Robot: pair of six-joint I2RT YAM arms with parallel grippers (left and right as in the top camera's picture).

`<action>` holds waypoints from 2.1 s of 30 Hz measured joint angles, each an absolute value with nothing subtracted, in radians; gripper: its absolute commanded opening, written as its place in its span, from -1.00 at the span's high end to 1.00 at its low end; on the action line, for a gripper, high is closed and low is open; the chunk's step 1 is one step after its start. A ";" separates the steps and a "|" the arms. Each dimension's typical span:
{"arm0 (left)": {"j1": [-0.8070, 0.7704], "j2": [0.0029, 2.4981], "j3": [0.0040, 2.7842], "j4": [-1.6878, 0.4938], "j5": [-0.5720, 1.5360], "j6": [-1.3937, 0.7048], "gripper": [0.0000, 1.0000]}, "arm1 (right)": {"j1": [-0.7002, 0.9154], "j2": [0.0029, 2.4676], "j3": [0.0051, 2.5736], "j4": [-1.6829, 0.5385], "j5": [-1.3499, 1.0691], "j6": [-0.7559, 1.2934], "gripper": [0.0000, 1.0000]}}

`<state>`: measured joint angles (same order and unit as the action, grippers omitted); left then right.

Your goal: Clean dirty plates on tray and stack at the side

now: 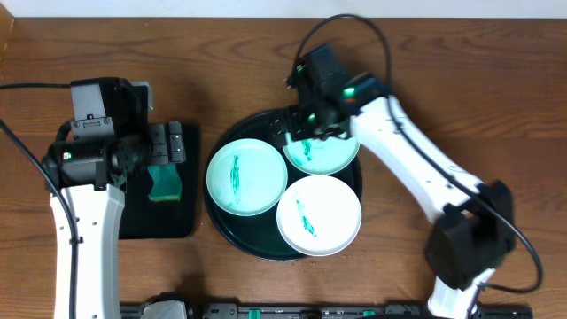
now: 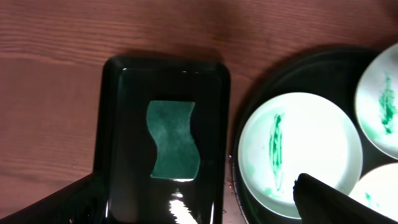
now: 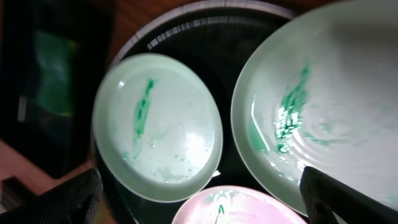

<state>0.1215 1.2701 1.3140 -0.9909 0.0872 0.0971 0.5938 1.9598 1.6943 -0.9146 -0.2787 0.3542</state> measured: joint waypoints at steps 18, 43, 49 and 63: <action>0.121 1.339 1.314 -0.990 0.045 0.019 -0.92 | 0.715 2.148 1.694 -0.941 -0.205 0.436 0.30; 0.121 1.500 1.314 -0.979 0.046 0.017 -0.93 | 0.745 2.224 1.694 -0.896 -0.059 0.490 0.88; 0.121 1.500 1.314 -0.983 0.061 0.010 -0.86 | 0.743 2.225 1.695 -0.896 -0.052 0.497 0.98; 0.198 1.659 1.235 -0.929 -0.036 -0.057 -0.54 | 0.727 2.225 1.695 -0.893 -0.089 0.482 0.98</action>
<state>0.1978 1.6588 1.2354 -0.9291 -0.0364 -0.0566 0.7273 2.2250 1.6947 -0.8932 -0.0895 0.4816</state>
